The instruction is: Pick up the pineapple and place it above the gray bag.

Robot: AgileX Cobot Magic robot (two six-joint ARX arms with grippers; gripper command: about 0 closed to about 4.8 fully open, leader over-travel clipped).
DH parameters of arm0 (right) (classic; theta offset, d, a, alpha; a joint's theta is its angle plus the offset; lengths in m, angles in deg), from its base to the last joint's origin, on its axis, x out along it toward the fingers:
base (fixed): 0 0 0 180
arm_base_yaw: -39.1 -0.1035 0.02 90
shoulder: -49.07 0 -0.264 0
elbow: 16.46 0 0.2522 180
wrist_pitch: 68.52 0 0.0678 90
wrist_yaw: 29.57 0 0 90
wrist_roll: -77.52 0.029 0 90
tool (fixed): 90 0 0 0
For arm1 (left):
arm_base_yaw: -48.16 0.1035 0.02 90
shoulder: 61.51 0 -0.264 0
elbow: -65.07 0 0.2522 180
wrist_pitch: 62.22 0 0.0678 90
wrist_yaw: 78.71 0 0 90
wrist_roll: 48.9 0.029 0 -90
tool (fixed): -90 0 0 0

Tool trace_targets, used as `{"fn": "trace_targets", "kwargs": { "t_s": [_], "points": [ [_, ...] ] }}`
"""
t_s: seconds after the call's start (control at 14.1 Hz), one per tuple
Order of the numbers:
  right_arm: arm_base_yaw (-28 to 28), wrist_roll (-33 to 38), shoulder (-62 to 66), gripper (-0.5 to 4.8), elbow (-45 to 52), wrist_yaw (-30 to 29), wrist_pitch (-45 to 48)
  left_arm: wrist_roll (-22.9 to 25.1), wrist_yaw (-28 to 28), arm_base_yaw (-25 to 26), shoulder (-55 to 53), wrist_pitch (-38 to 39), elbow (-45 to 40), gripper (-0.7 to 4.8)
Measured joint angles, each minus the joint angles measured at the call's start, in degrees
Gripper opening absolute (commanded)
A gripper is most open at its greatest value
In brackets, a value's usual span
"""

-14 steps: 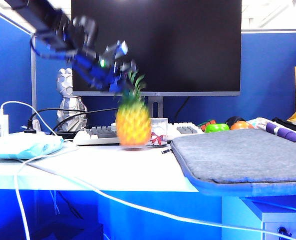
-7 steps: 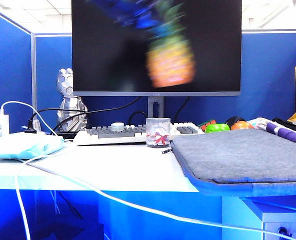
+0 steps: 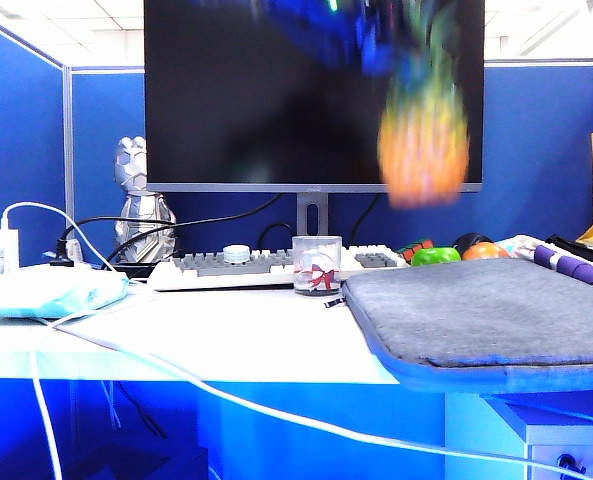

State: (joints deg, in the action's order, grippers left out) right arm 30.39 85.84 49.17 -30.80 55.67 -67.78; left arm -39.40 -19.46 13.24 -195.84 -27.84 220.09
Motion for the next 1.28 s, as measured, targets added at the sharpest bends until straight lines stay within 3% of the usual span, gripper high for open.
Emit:
{"fn": "trace_targets", "kwargs": {
  "t_s": [0.28, 0.5, 0.78, 1.28],
  "points": [
    [0.0, 0.2, 0.0, 0.04, 0.0, 0.0, 0.0, -3.3, -1.1, -0.5, -8.5, 1.0, -0.6, -0.05],
    [0.0, 0.2, 0.0, 0.05, 0.0, 0.0, 0.0, -5.0, -3.0, -1.6, -8.7, -4.1, -0.5, -0.05],
    [0.0, 0.2, 0.0, 0.05, 0.0, 0.2, -0.3, -5.0, -3.6, -4.5, -8.7, -3.6, -0.5, -0.05],
    [0.0, 0.3, 0.0, 0.04, 0.0, 0.2, -0.3, -1.5, -1.3, -4.3, -7.5, -5.4, -7.2, -0.05]
  ]
}}
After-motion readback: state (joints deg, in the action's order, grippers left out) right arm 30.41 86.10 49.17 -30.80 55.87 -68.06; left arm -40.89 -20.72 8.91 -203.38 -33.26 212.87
